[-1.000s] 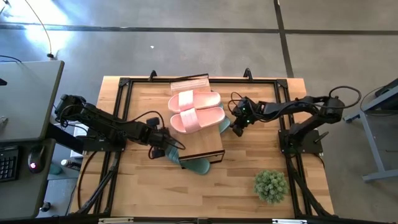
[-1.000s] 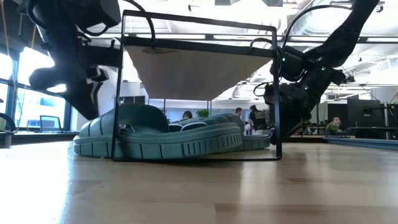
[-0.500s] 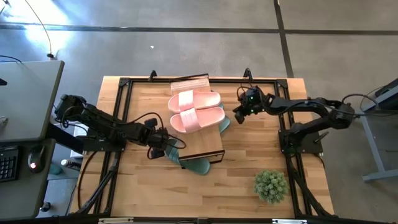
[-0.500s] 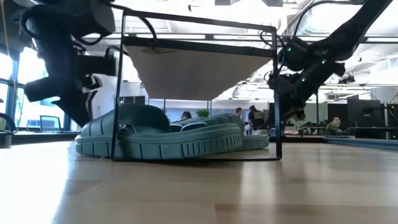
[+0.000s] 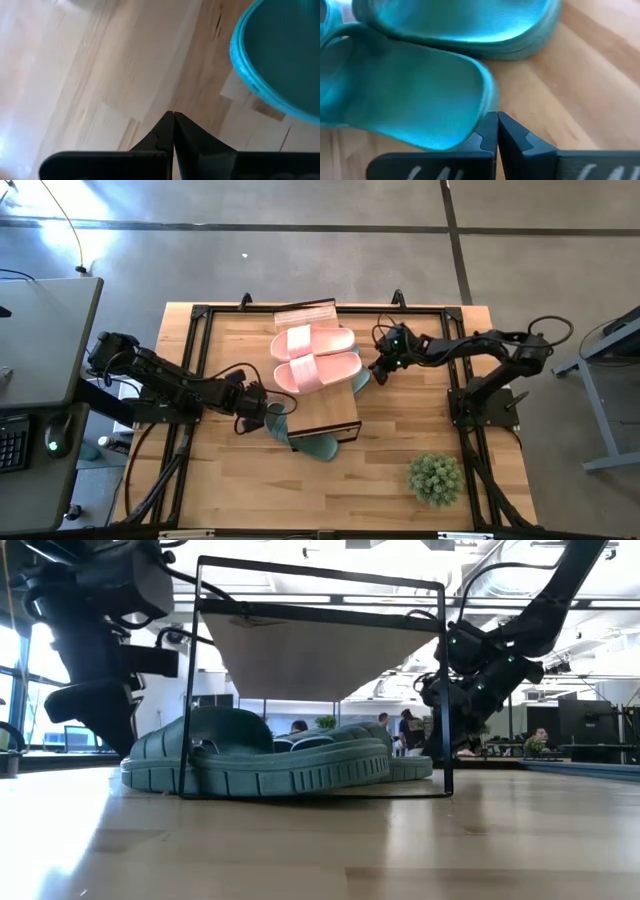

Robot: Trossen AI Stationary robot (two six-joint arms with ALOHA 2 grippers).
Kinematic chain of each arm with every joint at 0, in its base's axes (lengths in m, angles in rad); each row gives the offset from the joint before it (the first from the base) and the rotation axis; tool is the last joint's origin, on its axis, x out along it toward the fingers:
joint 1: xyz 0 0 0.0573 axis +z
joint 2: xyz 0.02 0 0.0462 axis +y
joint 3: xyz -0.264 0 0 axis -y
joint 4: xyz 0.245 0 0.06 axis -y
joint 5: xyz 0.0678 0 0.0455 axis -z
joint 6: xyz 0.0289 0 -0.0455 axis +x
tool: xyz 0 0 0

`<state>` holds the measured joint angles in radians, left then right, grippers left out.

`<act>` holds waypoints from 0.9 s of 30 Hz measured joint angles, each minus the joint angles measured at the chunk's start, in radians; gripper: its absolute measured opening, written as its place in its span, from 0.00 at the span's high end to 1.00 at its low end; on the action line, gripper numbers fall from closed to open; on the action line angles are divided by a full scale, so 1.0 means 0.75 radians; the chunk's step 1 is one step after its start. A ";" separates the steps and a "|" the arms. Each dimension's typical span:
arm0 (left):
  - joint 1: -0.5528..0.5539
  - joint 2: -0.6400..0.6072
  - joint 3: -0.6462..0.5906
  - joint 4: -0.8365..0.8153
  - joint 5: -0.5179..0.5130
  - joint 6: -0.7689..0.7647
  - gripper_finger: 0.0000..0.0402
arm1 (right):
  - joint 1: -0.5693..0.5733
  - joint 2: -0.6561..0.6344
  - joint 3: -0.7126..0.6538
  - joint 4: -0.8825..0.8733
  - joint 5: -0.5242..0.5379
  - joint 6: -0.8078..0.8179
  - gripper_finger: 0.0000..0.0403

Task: Pick and place slides into the shelf
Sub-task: Put the green slide under the shelf

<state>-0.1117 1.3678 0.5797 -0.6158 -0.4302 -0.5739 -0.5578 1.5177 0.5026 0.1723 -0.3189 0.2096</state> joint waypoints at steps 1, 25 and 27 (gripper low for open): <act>0.000 0.000 0.000 0.012 0.003 0.000 1.00 | 0.012 0.000 0.000 0.001 0.004 0.001 1.00; -0.060 0.001 0.000 0.086 0.053 0.013 1.00 | 0.211 -0.001 0.000 -0.062 0.065 0.210 1.00; -0.075 0.001 0.000 0.084 0.044 -0.003 1.00 | 0.222 -0.001 0.000 -0.065 0.069 0.214 1.00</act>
<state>-0.1676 1.3682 0.5797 -0.5526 -0.3970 -0.5760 -0.3913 1.5169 0.5029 0.1239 -0.2670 0.3698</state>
